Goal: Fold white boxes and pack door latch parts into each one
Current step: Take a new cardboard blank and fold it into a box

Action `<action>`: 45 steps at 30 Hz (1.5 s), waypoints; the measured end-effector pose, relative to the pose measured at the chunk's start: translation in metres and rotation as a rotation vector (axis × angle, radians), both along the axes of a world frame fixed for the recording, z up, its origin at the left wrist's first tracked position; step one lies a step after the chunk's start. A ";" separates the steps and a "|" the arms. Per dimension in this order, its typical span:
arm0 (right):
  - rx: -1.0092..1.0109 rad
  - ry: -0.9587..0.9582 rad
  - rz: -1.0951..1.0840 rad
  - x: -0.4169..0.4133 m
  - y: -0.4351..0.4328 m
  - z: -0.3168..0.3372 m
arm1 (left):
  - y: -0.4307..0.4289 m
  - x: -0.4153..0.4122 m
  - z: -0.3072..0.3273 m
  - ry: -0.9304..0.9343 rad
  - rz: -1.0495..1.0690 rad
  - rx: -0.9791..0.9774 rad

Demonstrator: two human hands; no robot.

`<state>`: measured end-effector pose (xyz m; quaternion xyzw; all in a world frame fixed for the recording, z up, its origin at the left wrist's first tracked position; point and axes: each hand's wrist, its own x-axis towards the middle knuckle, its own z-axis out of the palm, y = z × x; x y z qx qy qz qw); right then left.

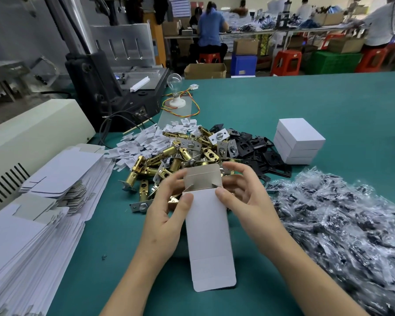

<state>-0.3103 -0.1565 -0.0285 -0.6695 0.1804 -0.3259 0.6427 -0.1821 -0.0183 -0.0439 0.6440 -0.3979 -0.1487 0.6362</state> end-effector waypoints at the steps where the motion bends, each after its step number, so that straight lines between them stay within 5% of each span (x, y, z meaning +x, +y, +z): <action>1: -0.009 0.003 0.006 0.000 0.000 0.000 | 0.000 0.000 0.000 0.040 -0.005 -0.025; 15: 0.037 -0.059 0.056 0.000 0.002 0.004 | 0.000 0.002 0.001 0.159 -0.005 -0.151; 25: -0.171 0.048 0.009 -0.003 0.003 0.003 | 0.001 0.004 -0.001 0.109 0.046 -0.084; 33: -0.049 -0.032 0.049 -0.001 0.003 0.000 | 0.001 0.004 -0.001 0.010 0.058 -0.123; 45: -0.138 0.119 0.043 -0.002 0.002 0.003 | 0.002 0.002 0.003 -0.076 0.019 -0.052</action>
